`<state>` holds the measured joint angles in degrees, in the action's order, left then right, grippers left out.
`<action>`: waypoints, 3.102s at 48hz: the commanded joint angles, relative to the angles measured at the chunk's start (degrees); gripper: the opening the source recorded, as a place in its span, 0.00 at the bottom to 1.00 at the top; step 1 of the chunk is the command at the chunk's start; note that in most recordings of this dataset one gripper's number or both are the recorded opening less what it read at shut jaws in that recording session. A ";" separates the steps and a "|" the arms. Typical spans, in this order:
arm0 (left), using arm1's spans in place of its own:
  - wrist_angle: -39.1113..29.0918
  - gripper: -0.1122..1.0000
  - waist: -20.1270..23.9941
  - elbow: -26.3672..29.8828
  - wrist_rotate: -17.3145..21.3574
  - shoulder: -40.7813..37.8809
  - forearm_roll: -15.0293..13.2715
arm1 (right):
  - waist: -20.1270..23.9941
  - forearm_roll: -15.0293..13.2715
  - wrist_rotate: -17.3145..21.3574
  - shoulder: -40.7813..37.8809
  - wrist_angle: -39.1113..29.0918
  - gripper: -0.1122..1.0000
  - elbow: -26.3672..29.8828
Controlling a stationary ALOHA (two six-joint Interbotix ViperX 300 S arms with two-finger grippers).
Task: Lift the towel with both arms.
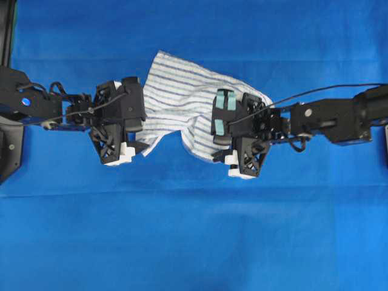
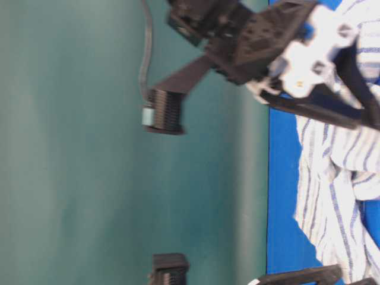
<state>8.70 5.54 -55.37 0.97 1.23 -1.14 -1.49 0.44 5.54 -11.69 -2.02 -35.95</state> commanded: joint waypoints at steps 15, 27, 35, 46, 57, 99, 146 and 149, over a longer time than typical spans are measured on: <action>1.49 0.93 -0.09 0.70 0.00 -1.67 -0.09 | 0.26 0.18 0.00 -0.35 0.70 0.67 1.05; -0.62 0.49 -0.09 0.79 0.35 -1.67 -0.09 | 0.09 -0.18 -0.53 -0.35 -0.26 0.24 1.14; -2.29 0.12 -0.09 1.05 0.26 -1.32 -0.09 | 0.18 -0.18 -0.18 0.09 -2.11 0.14 1.23; -7.38 0.12 -0.09 2.55 -0.26 4.39 -0.09 | 0.35 0.00 0.00 6.50 -4.66 0.14 1.23; -16.44 0.12 -0.09 6.24 -0.35 15.73 -0.09 | 0.26 -0.35 -0.26 18.02 -9.58 0.14 1.32; -35.68 0.12 3.52 28.39 0.18 39.55 0.00 | -3.96 -9.67 -0.53 38.32 -32.96 0.14 22.15; -37.53 0.53 3.52 32.52 1.85 40.08 -0.09 | -3.96 -9.67 -0.35 39.37 -38.50 0.33 26.98; -37.53 0.70 3.52 32.17 1.85 40.17 -0.09 | -3.96 -9.67 -0.44 39.37 -38.58 0.50 26.81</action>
<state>-29.53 8.96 -23.99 2.72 41.22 -1.14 -5.45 -9.05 5.10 26.89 -40.78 -9.93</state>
